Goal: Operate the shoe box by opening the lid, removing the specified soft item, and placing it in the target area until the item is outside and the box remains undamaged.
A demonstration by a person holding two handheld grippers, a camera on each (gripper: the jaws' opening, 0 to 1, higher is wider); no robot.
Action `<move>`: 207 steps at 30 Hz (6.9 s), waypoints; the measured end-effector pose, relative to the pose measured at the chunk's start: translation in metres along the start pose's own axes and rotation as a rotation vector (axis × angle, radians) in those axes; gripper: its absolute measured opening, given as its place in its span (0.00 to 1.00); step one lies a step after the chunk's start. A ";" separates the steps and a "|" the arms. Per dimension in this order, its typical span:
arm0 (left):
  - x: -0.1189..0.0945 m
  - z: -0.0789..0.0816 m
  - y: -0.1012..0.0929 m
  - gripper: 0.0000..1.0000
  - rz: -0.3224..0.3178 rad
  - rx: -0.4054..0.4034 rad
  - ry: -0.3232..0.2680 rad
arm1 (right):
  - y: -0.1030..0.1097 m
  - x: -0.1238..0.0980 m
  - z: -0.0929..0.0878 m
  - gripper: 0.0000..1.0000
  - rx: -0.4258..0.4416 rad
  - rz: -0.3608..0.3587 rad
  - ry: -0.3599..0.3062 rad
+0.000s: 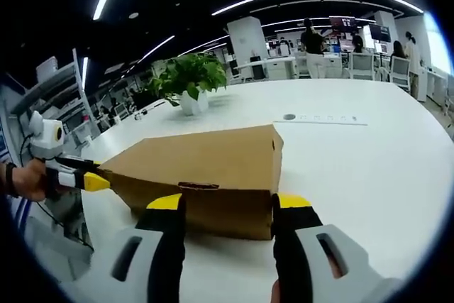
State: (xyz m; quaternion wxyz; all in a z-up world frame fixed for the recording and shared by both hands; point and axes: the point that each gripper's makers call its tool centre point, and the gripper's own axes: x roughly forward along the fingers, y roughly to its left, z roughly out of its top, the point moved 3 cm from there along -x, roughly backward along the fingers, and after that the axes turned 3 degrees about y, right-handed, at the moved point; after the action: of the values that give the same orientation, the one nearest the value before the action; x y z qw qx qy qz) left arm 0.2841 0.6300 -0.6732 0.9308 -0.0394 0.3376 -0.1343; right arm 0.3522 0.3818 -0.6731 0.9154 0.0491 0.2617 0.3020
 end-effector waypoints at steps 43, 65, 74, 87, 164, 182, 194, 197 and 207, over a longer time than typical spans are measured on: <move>-0.040 0.073 0.002 0.30 0.045 0.050 -0.159 | 0.004 -0.005 0.101 0.38 0.008 -0.026 -0.205; -0.031 0.102 0.015 0.22 0.206 0.239 -0.163 | 0.004 0.008 0.137 0.38 -0.017 -0.029 -0.240; -0.031 0.111 0.028 0.12 0.220 0.229 -0.180 | 0.002 0.014 0.148 0.37 -0.024 -0.024 -0.244; -0.029 0.120 0.034 0.06 0.236 0.242 -0.182 | 0.005 0.016 0.156 0.38 -0.021 -0.015 -0.248; 0.010 0.124 0.064 0.05 0.178 0.203 -0.149 | -0.041 0.070 0.143 0.02 -0.017 -0.062 -0.151; 0.030 0.115 0.076 0.04 0.162 0.182 -0.114 | -0.051 0.093 0.129 0.02 -0.041 -0.067 -0.077; 0.043 0.122 0.084 0.04 0.159 0.185 -0.101 | -0.058 0.111 0.129 0.01 -0.052 -0.070 -0.047; 0.046 0.123 0.086 0.04 0.159 0.183 -0.098 | -0.059 0.115 0.127 0.00 -0.053 -0.072 -0.037; 0.055 0.130 0.094 0.04 0.159 0.180 -0.093 | -0.066 0.129 0.124 0.00 -0.043 -0.079 -0.016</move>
State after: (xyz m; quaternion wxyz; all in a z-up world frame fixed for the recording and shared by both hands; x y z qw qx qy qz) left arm 0.4285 0.7025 -0.6229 0.9529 0.0651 0.2829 -0.0880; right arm 0.5372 0.4113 -0.6410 0.9294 0.0215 0.2497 0.2708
